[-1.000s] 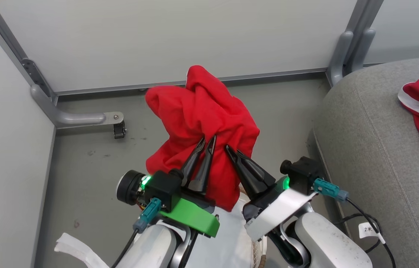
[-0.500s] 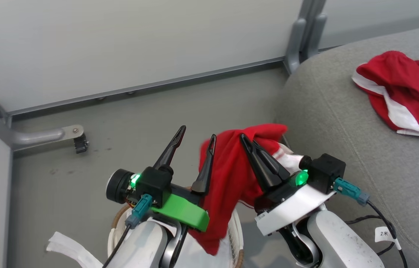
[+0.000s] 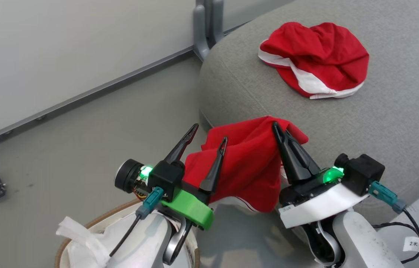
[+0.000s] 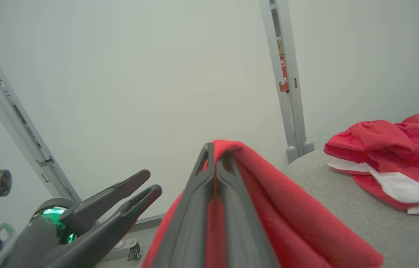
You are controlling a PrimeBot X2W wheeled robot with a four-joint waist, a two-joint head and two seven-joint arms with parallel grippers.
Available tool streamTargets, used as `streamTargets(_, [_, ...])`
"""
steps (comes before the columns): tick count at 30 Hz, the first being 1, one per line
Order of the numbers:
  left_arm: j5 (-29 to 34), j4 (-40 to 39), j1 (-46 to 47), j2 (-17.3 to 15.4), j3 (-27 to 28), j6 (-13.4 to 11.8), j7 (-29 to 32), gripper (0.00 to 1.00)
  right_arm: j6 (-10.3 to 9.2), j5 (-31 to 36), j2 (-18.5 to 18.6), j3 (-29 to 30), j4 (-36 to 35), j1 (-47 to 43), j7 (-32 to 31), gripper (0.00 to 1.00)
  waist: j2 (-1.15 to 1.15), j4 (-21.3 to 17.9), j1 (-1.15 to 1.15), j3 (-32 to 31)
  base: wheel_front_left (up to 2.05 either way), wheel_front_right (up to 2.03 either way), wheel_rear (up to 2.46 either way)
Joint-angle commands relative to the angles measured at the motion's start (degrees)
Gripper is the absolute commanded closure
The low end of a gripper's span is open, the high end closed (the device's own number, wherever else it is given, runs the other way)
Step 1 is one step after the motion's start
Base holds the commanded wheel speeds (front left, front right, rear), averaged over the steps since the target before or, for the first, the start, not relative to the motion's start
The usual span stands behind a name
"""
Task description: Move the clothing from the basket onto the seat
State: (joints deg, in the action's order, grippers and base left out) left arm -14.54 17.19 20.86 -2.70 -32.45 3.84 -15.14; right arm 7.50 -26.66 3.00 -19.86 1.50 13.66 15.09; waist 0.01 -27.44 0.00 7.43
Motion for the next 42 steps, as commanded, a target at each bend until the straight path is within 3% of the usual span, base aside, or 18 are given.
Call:
streamTargets(1, [-0.73, 0.61, 1.04, -0.39, -0.43, 0.38, 0.00, 0.00, -0.02, 0.34, -0.07, 0.90, -0.73, -0.59, 0.09, 1.00, -0.01, -4.10, 0.00, 2.92, 0.00, 0.00, 0.00])
streamTargets(10, [-0.31, 2.60, 3.40, -0.40, -2.67, 0.87, 0.00, 0.00, -0.02, 2.84, 1.21, 9.20, -1.29, 4.80, 0.10, 1.00, -0.01, -4.44, 0.00, 5.50, 0.00, 0.00, 0.00])
streamTargets(18, [1.46, 4.35, 3.88, -0.92, -2.10, 1.09, 0.00, 0.00, -0.03, 4.40, 10.95, 11.98, 2.67, 21.41, 0.09, 1.00, -0.01, -4.34, 0.00, 9.86, 0.00, 0.00, 0.00])
streamTargets(21, [2.27, 4.07, 4.03, -1.52, -1.80, 0.73, 0.00, 0.00, -0.03, 4.35, 14.72, 13.03, 6.09, 29.29, 0.09, 1.00, -0.01, -4.28, 0.00, 11.98, 0.00, 0.00, 0.00])
streamTargets(26, [3.28, 3.44, 4.76, -2.76, -1.56, 0.18, 0.00, 0.00, -0.05, 3.35, 17.85, 14.83, 13.12, 40.63, 0.09, 1.00, -0.01, -3.89, 0.00, 16.22, 0.00, 0.00, 0.00])
streamTargets(32, [4.25, 3.24, 7.05, -3.59, -2.17, 0.43, 0.09, 0.00, -0.05, 9.27, 23.12, 18.00, 22.88, 50.16, 0.09, 1.00, -0.01, -0.24, 0.00, 21.15, 0.00, 0.00, 0.00])
streamTargets(37, [4.94, 2.54, 9.01, -4.13, -2.31, 0.24, 0.34, 0.00, -0.05, 13.87, 25.71, 22.51, 31.59, 52.45, 0.09, 1.00, -0.01, 2.40, 0.00, 24.85, 0.00, 0.00, 0.00])
streamTargets(42, [5.24, 2.61, 10.42, -4.58, -2.56, 0.21, 0.62, 0.00, -0.05, 14.16, 24.27, 26.53, 37.80, 47.75, 0.08, 1.00, -0.01, 4.34, 0.00, 27.08, 0.00, 0.00, 0.00])
